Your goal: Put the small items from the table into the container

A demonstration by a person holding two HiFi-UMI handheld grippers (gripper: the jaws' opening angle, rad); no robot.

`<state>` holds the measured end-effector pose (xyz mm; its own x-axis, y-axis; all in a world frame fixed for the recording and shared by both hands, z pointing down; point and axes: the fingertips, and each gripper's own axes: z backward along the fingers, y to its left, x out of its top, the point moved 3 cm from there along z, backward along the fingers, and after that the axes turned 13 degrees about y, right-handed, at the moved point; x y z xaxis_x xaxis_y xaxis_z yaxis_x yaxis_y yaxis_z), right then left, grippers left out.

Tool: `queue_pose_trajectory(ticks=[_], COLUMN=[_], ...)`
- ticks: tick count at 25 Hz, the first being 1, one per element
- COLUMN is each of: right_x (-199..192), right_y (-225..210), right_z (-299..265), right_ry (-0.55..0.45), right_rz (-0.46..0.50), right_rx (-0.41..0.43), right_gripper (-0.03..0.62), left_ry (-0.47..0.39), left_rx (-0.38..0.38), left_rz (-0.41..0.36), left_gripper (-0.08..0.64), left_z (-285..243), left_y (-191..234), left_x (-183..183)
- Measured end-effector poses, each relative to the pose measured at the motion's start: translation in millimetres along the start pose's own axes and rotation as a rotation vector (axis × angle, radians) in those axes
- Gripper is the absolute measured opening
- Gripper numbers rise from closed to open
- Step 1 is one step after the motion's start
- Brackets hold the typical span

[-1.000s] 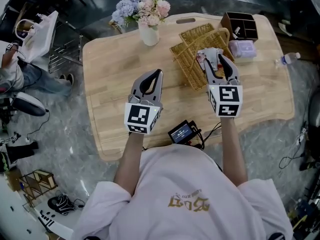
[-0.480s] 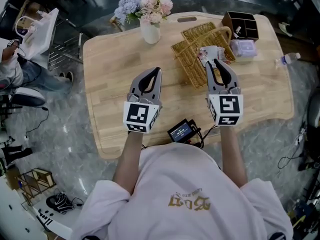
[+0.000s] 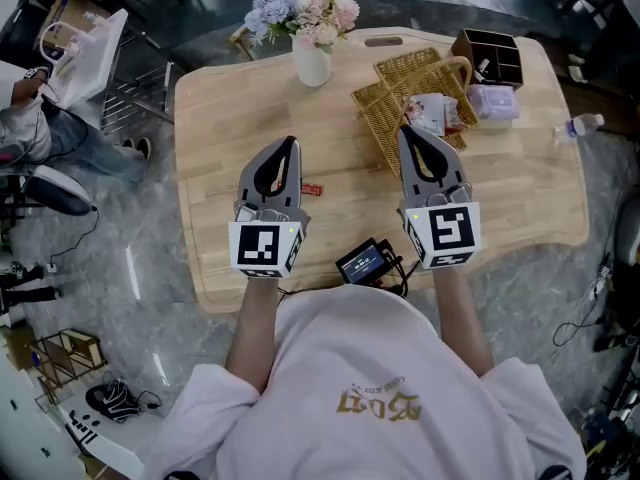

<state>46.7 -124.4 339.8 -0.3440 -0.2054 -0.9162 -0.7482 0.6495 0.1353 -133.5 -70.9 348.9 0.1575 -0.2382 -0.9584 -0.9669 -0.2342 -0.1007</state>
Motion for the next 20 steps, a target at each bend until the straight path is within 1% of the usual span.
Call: queue_pose_trajectory(ticks=[5, 8, 10, 14, 20], right_x=[17, 28, 35, 42, 42], right_y=[26, 37, 43, 49, 52], right_z=[-4, -5, -5, -5, -6], right_ry=[-0.034, -0.053, -0.064, -0.071, -0.073], right_rz=[0.000, -0.023, -0.014, 0.011, -0.003], right_rx=[0.060, 0.098, 0.111, 0.122, 0.130], right_gripper=[0.017, 0.017, 0.017, 0.017, 0.017], left_ry=[-0.037, -0.051, -0.058, -0.074, -0.109], left_rx=[0.081, 0.116, 0.137, 0.208, 0.228], left_rz=[0.016, 0.017, 0.017, -0.022, -0.011], left_gripper=[0.000, 0.000, 0.000, 0.000, 0.000], left_z=[23, 35, 42, 53, 62], left_y=[25, 35, 40, 46, 48], left_x=[13, 17, 18, 22, 30])
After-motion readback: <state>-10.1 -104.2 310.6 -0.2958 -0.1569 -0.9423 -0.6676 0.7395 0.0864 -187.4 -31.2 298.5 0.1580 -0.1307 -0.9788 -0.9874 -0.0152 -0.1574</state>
